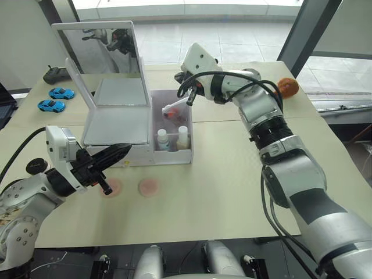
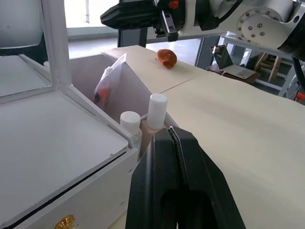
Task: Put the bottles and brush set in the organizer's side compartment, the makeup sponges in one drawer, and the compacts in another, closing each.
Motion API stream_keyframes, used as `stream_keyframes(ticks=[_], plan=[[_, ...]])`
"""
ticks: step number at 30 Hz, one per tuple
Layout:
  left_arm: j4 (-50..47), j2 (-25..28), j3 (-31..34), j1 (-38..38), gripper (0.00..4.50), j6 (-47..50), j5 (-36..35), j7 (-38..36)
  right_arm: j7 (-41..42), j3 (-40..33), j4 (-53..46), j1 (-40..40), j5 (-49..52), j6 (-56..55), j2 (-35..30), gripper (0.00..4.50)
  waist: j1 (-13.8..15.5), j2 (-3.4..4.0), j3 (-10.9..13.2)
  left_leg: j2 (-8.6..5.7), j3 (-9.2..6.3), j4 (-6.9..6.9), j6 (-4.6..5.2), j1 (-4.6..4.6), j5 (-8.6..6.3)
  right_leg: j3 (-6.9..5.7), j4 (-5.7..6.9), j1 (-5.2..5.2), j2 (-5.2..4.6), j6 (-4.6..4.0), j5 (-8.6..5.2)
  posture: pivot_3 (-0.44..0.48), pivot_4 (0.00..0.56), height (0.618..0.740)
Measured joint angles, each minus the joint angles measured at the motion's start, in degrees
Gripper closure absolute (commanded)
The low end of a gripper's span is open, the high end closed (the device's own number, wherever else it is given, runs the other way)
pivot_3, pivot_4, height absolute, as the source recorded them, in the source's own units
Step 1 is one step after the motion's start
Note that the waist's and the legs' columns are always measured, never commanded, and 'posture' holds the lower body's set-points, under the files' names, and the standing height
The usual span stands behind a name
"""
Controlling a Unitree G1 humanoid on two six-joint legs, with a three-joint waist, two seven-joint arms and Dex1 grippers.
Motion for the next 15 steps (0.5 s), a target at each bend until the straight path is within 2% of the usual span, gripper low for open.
stream_keyframes(ticks=[3, 6, 15], plan=[[0.0, -0.69, -1.78, -1.02, 4.5, -0.84, 0.6, -0.02, 0.44, 2.73, 3.99, -0.1, -2.95, -1.02, 1.76, 4.47, 0.0, 0.0, 0.0, 0.0, -0.01, 0.0, 0.0, -0.02, 0.0, 0.0, 0.01, -0.01, 0.01, -0.01, 0.0, 0.0, 0.15, 0.74], [0.05, 0.05, -1.45, -1.24, 4.5, -0.97, 0.59, -0.58, 4.25, 4.35, 4.0, 0.63, -3.82, -0.72, 1.99, 4.47, 0.01, 0.01, 0.0, 0.0, -0.02, 0.01, 0.0, -0.01, 0.0, -0.02, 0.04, 0.0, 0.01, 0.0, 0.0, 0.0, 0.15, 0.74], [1.26, 1.06, -0.79, -1.61, 4.5, -1.93, 0.94, -2.2, 16.94, 6.71, -7.41, 7.75, -3.78, 7.9, 1.2, 4.47, 0.11, 0.01, 0.0, 0.0, -0.05, 0.03, 0.0, -0.01, 0.0, -0.05, 0.07, 0.02, 0.0, 0.0, 0.0, 0.0, 0.15, 0.74]])
